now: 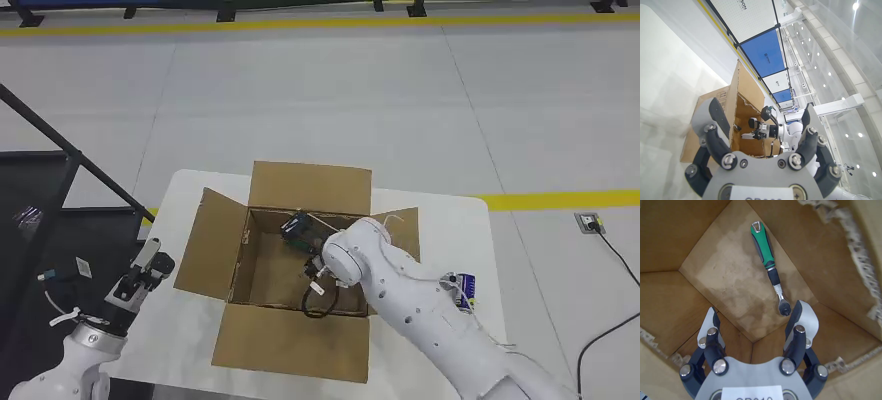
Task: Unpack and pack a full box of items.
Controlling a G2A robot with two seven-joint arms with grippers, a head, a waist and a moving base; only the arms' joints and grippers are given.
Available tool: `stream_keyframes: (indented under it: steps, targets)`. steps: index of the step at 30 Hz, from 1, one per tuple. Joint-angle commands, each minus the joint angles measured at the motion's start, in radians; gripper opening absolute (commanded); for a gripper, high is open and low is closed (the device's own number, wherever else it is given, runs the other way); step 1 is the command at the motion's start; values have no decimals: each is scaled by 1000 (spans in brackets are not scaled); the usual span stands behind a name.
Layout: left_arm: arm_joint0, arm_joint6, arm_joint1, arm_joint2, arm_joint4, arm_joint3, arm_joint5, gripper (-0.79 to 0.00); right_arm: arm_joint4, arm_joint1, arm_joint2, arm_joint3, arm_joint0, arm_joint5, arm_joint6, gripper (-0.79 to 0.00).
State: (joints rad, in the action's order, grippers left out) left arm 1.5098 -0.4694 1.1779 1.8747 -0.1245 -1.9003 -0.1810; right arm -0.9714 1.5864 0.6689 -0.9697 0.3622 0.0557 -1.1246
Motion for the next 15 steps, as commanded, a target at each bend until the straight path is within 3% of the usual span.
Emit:
stream_keyframes:
  steps: [1, 7, 15]
  targets:
    - [0, 0, 0, 0, 0, 0, 0, 0, 24, 28, -30, 107, -33, 7, 31, -55]
    - [0, 0, 0, 0, 0, 0, 0, 0, 109, 103, -71, 323, -113, 40, 119, 0]
    - [0, 0, 0, 0, 0, 0, 0, 0, 109, 103, -71, 323, -113, 40, 119, 0]
